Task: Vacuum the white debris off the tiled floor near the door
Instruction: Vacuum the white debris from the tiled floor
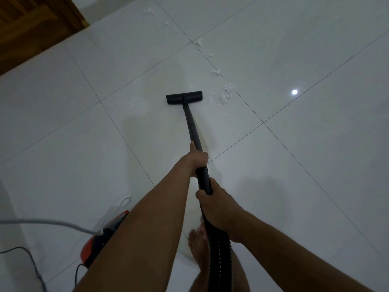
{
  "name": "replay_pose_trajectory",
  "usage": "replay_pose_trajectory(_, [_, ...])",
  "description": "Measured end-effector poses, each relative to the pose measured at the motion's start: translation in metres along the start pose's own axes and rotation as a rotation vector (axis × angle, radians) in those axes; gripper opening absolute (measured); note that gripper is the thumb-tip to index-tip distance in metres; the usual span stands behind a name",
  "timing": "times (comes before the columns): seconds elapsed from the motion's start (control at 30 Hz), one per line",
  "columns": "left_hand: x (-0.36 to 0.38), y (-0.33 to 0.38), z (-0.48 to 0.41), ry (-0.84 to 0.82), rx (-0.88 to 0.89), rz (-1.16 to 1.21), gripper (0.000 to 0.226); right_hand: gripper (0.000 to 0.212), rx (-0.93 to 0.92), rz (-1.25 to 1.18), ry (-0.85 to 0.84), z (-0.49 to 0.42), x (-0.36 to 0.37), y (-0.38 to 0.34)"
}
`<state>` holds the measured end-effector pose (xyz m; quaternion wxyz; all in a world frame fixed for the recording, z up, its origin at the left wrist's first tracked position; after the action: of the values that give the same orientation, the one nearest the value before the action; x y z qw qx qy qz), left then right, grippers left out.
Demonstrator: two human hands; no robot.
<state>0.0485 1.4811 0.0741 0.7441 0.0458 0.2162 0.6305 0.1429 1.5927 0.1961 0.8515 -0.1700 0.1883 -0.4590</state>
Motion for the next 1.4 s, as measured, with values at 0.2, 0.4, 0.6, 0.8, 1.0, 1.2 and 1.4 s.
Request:
replay_pose_trajectory(0.2, [-0.011, 0.042, -0.032, 0.019, 0.009, -0.001, 0.082, 0.041, 0.069, -0.107, -0.034, -0.032, -0.015, -0.040])
replay_pose_trajectory(0.4, [-0.026, 0.085, -0.065, 0.031, 0.030, 0.006, 0.081, 0.041, 0.099, -0.134, -0.036, -0.070, -0.029, -0.079])
replay_pose_trajectory(0.6, [-0.037, 0.121, -0.090, 0.040, 0.035, 0.013, 0.082, 0.040, 0.078, -0.116, -0.027, -0.103, -0.042, -0.107])
replay_pose_trajectory(0.8, [-0.045, 0.148, -0.108, 0.058, 0.046, 0.021, 0.081, 0.040, 0.095, -0.114, -0.033, -0.125, -0.054, -0.130])
replay_pose_trajectory(1.0, [-0.051, 0.167, -0.126, 0.068, 0.053, 0.018, 0.082, 0.041, 0.074, -0.109, -0.056, -0.144, -0.062, -0.145])
replay_pose_trajectory(1.2, [-0.055, 0.180, -0.139, 0.085, 0.060, 0.030, 0.082, 0.040, 0.074, -0.096, -0.063, -0.159, -0.068, -0.158])
replay_pose_trajectory(1.4, [-0.068, 0.183, -0.133, 0.089, 0.046, 0.039, 0.081, 0.042, 0.072, -0.080, -0.099, -0.153, -0.066, -0.171])
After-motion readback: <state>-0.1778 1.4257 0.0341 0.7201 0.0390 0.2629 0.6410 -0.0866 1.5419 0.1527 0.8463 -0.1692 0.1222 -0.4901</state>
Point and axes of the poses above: each hand's wrist, its own z-axis away from the middle knuckle, its own x-axis out of the palm, y = z × x, the point moved 1 cm from there along -z, towards the middle knuckle, and after that the axes turned 7 degrees about y, right-handed, at the moved point
